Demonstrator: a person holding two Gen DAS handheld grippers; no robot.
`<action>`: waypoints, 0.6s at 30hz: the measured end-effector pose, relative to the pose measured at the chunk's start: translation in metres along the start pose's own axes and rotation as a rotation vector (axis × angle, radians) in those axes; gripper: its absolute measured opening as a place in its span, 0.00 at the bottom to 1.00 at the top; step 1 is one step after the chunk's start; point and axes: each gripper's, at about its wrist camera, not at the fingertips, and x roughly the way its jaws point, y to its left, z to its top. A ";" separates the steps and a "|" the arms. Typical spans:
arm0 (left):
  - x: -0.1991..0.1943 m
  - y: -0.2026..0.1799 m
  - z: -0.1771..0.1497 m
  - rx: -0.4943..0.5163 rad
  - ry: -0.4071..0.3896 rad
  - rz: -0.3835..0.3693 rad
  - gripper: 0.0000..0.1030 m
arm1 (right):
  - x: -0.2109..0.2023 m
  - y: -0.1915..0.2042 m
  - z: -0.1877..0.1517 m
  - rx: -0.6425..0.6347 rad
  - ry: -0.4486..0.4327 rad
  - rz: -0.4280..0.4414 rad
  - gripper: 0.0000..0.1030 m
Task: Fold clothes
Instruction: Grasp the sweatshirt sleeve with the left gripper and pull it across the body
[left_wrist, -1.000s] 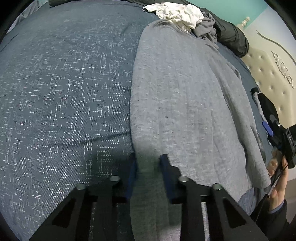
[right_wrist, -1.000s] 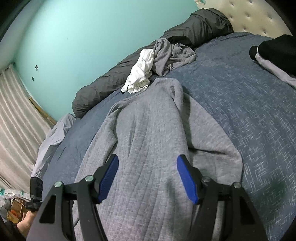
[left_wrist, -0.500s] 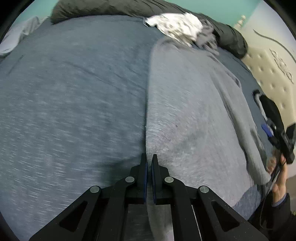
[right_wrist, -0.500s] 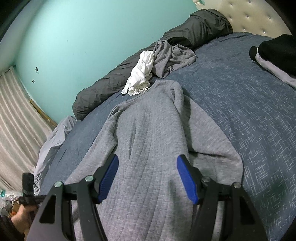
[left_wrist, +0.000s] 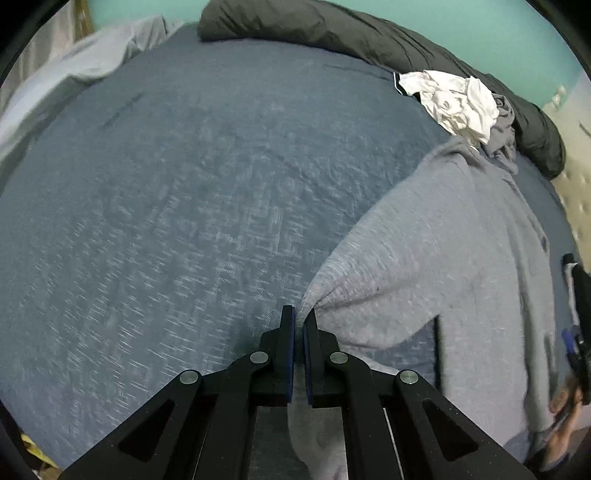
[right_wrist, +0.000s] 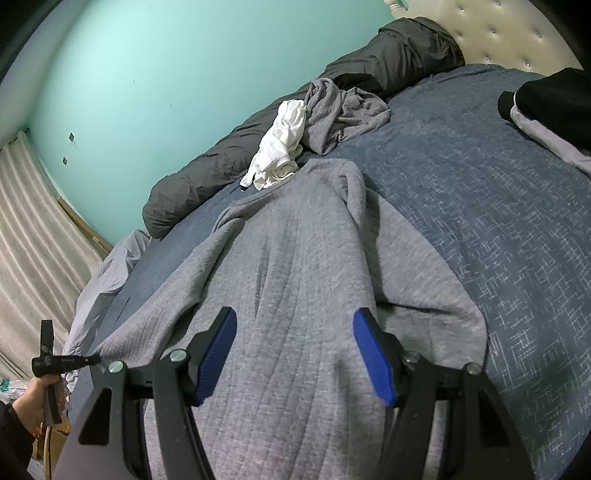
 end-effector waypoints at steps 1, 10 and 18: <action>-0.002 0.000 -0.003 0.011 -0.002 0.001 0.06 | 0.000 0.000 0.000 0.000 0.000 0.000 0.65; 0.000 0.019 -0.052 -0.071 0.042 -0.097 0.44 | 0.000 0.001 -0.001 0.004 -0.003 0.010 0.65; 0.035 0.024 -0.086 -0.113 0.098 -0.125 0.44 | -0.001 0.005 -0.004 -0.008 -0.001 0.013 0.65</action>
